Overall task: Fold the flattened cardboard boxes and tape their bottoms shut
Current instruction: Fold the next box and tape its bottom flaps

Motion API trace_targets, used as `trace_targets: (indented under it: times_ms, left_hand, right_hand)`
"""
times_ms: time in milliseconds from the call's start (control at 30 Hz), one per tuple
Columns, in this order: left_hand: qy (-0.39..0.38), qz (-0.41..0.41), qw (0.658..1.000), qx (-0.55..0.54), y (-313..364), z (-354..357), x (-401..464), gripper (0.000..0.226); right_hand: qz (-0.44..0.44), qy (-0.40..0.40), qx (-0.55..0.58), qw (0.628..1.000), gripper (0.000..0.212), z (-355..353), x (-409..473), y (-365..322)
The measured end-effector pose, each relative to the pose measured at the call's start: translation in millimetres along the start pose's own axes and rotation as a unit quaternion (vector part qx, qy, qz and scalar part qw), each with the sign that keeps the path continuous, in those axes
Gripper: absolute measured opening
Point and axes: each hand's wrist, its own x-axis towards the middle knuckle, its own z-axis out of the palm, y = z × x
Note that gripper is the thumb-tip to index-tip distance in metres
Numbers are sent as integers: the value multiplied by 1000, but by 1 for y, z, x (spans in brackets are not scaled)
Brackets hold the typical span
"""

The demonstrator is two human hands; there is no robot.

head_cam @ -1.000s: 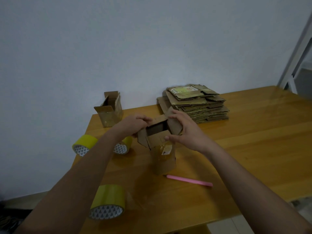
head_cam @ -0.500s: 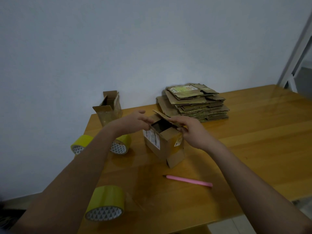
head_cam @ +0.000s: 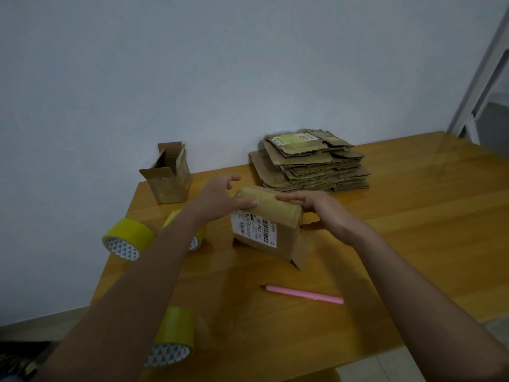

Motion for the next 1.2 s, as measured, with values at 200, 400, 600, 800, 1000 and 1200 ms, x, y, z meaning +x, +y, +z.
trace_targets:
  times_ms: [200,400,600,800,1000,1200]
  left_hand:
    - [-79,-93,984,-131,-13,8,-3,58]
    - [-70,-131,973,-175,-15,11,-14,63]
    - [-96,-156,963,-198,-14,31,-27,68]
    - [-129,-146,961,-194,-12,23,-33,64]
    - [-102,-145,963,-203,-18,24,-40,62]
    - [24,-88,987,-133,-24,28,-47,50]
  right_hand:
    - [-9,5,29,1000,25,10,4,12]
    - [-18,46,19,999,32,20,9,9]
    - [-4,16,-70,997,42,17,7,19]
    - [-50,-5,-66,997,42,10,2,32]
    - [-76,139,19,987,24,38,-9,56]
    - [-89,242,31,966,24,61,-14,47]
